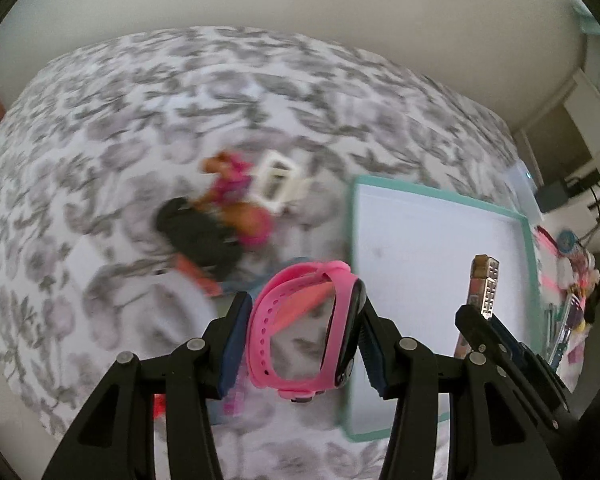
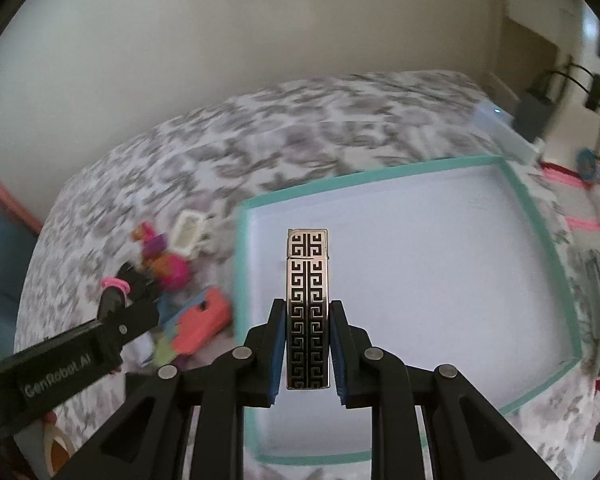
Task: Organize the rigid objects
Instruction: 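Carry the pink band and gold box into the tray with both grippers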
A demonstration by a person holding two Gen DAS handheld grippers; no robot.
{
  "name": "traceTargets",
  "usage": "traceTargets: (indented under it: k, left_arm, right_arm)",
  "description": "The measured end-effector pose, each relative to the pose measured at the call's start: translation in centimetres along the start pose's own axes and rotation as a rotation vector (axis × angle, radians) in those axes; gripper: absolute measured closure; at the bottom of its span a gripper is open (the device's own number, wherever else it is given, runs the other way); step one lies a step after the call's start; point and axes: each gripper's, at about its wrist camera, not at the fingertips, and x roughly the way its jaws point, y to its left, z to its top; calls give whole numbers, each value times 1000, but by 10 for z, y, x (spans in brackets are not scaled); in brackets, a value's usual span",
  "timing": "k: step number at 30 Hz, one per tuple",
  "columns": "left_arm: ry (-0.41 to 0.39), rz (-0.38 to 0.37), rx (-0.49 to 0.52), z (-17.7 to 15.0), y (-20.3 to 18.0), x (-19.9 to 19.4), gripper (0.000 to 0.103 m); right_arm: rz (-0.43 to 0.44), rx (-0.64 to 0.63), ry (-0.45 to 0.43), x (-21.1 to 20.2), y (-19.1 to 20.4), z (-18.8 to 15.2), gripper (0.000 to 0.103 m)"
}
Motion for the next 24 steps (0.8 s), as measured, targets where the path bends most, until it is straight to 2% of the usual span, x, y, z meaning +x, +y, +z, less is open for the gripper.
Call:
traceTargets:
  k: [11,24]
  left_arm:
    - [37,-33,84,11,-60,35,50]
    - [46,-22,143,18,-89,60,50]
  right_arm:
    - [-132,140,13,9,-74,11,81]
    - [-174,160,30,22,-93,16,81]
